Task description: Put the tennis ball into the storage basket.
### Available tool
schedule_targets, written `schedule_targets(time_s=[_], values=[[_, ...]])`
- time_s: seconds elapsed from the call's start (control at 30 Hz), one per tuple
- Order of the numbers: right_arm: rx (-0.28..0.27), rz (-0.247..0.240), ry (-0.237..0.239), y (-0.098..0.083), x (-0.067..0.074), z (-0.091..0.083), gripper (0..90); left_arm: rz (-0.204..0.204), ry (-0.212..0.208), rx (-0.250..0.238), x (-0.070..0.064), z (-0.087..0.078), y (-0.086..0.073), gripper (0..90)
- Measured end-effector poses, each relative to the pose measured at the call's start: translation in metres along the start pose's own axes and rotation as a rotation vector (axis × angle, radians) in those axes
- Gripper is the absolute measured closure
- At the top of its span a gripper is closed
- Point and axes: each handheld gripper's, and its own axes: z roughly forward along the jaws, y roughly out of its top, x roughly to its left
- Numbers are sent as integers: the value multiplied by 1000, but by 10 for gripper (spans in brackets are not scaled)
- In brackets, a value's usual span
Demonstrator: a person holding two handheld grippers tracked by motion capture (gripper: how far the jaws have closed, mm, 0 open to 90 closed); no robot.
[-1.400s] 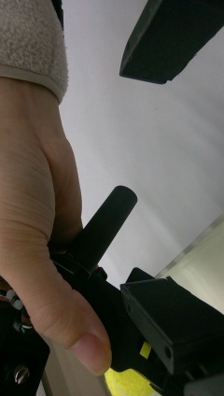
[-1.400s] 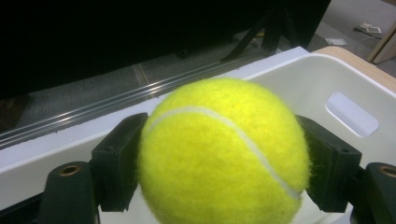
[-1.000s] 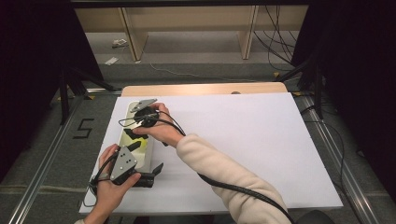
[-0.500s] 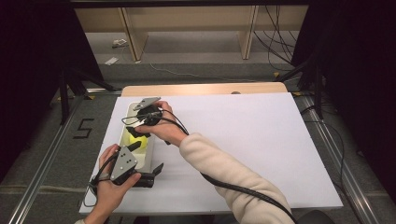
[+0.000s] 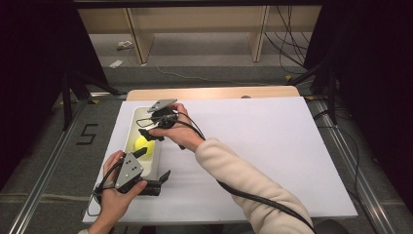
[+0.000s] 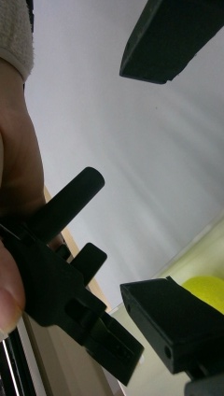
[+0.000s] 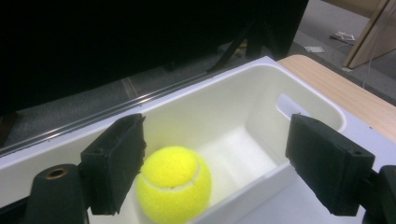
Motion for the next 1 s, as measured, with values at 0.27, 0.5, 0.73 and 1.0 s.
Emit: schedule_targets(time_s=[0.27, 0.5, 0.73, 1.0], values=[[-3, 4, -8, -4, -5, -8, 204, 0, 2, -1, 0, 0, 0, 0], [-4, 7, -25, -8, -13, -21, 203, -1, 4, -1, 0, -1, 0, 0], [-7, 29, -40, -14, -21, -33, 203, -2, 7, 0, 1, -1, 0, 0], [-10, 36, -54, -20, -27, -44, 203, -3, 8, 0, 1, -2, 0, 0]])
